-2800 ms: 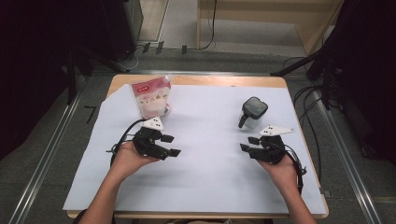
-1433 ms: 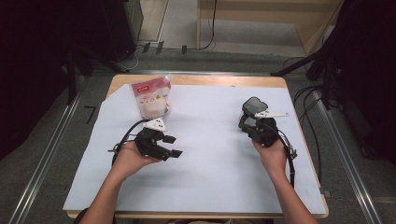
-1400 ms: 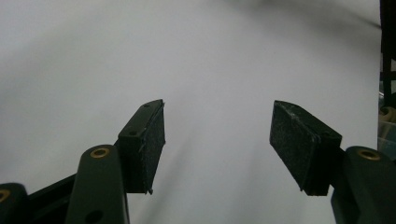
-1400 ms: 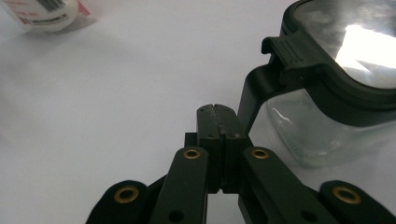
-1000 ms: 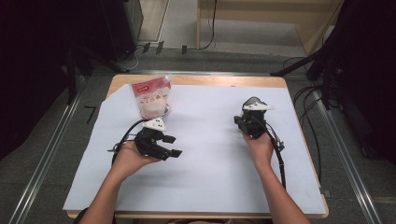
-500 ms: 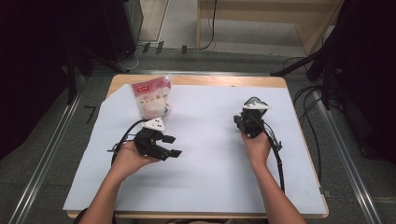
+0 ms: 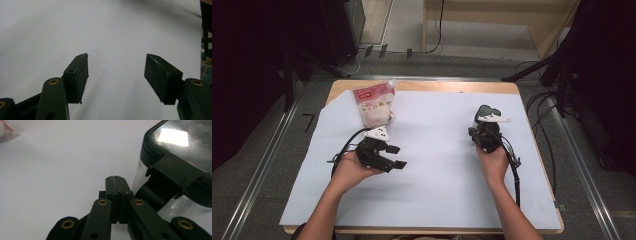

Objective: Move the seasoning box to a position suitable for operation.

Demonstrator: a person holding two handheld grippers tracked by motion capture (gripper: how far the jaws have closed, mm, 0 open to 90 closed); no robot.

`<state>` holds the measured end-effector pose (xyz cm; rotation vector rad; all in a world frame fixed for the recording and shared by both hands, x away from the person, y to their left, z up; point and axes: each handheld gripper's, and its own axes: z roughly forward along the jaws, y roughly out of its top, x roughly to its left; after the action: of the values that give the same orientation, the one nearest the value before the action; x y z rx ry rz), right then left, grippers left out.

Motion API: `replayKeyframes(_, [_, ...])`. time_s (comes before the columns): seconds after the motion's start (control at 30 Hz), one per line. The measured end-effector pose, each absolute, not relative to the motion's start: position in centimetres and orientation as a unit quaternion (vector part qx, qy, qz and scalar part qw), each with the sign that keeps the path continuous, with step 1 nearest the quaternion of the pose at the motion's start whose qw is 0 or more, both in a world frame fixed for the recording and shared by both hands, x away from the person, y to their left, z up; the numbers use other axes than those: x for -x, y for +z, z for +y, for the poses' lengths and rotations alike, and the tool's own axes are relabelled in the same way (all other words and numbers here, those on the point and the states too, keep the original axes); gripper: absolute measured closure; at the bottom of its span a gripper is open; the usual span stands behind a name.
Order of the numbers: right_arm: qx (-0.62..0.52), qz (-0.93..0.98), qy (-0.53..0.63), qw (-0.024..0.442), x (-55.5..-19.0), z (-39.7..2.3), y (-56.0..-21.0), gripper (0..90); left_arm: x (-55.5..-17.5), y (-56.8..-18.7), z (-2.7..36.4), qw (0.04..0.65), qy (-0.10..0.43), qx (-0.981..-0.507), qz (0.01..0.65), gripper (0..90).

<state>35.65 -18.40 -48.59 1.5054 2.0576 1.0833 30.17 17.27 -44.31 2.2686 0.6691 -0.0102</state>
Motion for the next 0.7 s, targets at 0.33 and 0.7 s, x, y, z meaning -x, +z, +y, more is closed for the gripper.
replayKeyframes(0.33, [-0.529, 0.734, 0.382, 0.189, -34.3, -20.1, -48.5, 90.0, -30.2, -44.3, 17.2, 0.378, -0.004, -0.888, 0.26, 36.9])
replayKeyframes(0.7, [-0.536, 0.731, 0.376, 0.193, -33.6, -22.1, -48.3, 90.0, -30.3, -44.4, 17.2, 0.377, -0.003, -0.889, 0.26, 36.9])
